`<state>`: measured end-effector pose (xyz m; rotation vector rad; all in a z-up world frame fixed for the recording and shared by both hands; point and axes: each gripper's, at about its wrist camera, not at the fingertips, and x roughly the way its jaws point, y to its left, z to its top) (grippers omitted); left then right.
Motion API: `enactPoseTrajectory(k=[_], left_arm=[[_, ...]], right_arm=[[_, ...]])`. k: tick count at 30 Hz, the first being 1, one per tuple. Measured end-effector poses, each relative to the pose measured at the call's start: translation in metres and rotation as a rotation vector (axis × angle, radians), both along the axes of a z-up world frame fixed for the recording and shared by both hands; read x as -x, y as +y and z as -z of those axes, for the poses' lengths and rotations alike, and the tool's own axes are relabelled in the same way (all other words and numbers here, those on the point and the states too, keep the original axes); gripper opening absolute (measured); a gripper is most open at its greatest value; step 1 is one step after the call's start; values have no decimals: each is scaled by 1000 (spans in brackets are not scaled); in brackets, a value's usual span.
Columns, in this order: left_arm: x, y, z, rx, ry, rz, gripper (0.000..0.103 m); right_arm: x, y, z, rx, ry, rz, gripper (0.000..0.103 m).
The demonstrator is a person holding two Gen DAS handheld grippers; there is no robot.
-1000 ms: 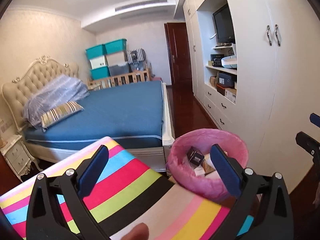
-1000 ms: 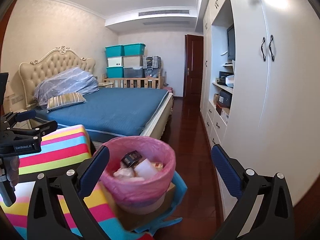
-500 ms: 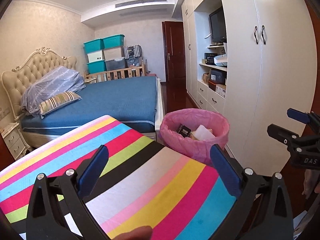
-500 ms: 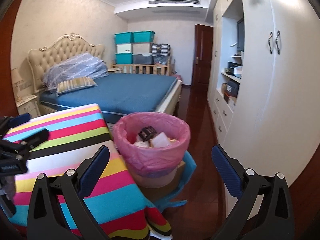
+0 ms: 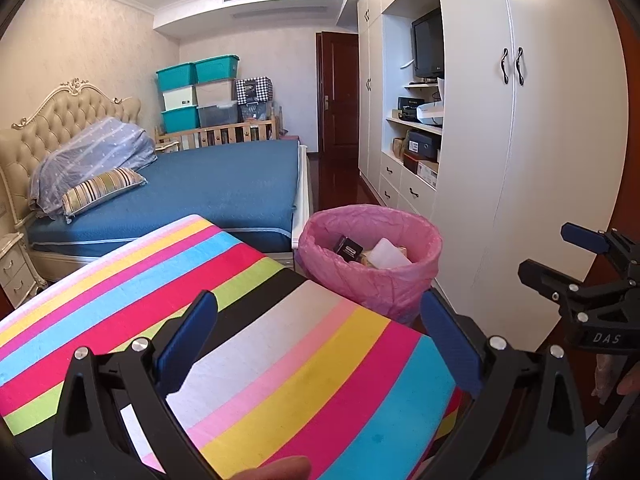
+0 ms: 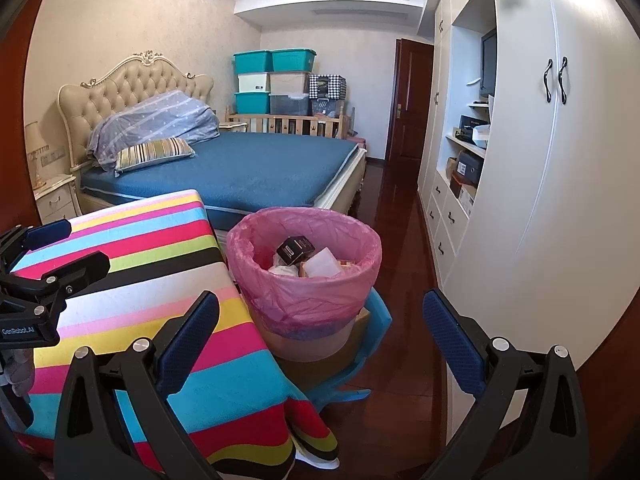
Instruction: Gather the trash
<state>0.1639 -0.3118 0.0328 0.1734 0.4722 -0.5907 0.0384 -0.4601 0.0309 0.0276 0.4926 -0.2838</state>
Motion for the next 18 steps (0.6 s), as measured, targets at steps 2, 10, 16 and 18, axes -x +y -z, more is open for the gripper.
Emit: enactPoseTrajectory(k=[2,10,16,18], left_arm=[[-1,-1,1,-5,1,2,98],[-2,-1,5,-15,9,4,98],[-3,0,9,-20,23,2,98],[-3,-1,11,-25,26,1,98]], right_arm=[[0,0,1,0,2,0,96],[-3,3,3,10,5,3,96],[-4,3,6,12,11,10,96],[-4,3,8,10,13,9,96]])
